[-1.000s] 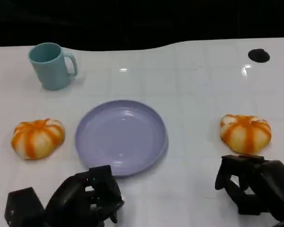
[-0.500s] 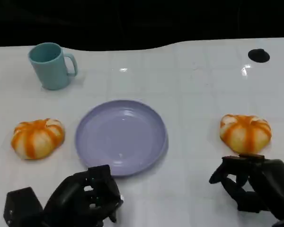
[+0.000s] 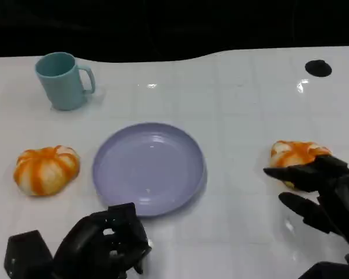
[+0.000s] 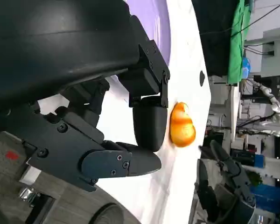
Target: Grasp the bread from the table and place it into the plate.
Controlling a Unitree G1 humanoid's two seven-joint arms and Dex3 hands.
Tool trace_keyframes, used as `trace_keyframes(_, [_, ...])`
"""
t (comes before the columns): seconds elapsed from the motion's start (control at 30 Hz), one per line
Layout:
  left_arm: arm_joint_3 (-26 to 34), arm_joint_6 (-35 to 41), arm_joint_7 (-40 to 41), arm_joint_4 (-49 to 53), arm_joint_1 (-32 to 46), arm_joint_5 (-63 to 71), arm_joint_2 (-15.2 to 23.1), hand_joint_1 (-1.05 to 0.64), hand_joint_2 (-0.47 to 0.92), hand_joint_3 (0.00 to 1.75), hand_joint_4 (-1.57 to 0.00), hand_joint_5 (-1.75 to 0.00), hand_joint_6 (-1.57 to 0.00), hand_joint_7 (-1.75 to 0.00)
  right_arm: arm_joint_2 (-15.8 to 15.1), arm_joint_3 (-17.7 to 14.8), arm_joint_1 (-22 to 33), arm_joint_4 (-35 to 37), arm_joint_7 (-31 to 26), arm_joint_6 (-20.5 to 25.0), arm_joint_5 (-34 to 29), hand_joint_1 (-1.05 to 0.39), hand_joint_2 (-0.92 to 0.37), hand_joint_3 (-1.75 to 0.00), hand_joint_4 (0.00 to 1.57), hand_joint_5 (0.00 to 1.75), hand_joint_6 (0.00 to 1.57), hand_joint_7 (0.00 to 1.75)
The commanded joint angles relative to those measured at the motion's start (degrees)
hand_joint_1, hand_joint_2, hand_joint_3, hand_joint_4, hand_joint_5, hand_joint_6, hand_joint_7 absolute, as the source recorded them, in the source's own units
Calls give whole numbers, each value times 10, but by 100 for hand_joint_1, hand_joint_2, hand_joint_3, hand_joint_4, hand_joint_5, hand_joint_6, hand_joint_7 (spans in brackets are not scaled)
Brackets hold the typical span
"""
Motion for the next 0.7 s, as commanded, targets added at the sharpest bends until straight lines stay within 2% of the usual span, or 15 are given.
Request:
trace_keyframes(0.03, [0,4,4,-9,4,3,8,-51,71,55,-79,-175,-78,-138,-28,-9,1,-47,35,54,-17,-45,-92,-6,24,59,56,1])
trace_keyframes(0.17, [0,5,5,-11,5,3,9,-50,70,56,-79,-175,-78,-138,-40,-9,8,-105,116,135,-28,-47,-90,-3,10,53,42,0])
trace_keyframes(0.3, [2,8,1,-9,4,-1,9,-50,69,57,-79,-175,-77,-137,-47,-1,4,-138,178,195,-42,-52,-89,-1,1,44,31,0])
trace_keyframes(0.57, [0,0,5,-5,5,5,8,-52,69,57,-78,-175,-78,-137,-45,26,-33,-143,260,270,-72,-56,-87,0,0,29,25,0])
trace_keyframes(0.7, [-1,6,8,-13,7,6,7,-52,69,57,-79,-175,-78,-138,-42,44,-60,-118,274,299,-91,-59,-86,0,0,28,25,0])
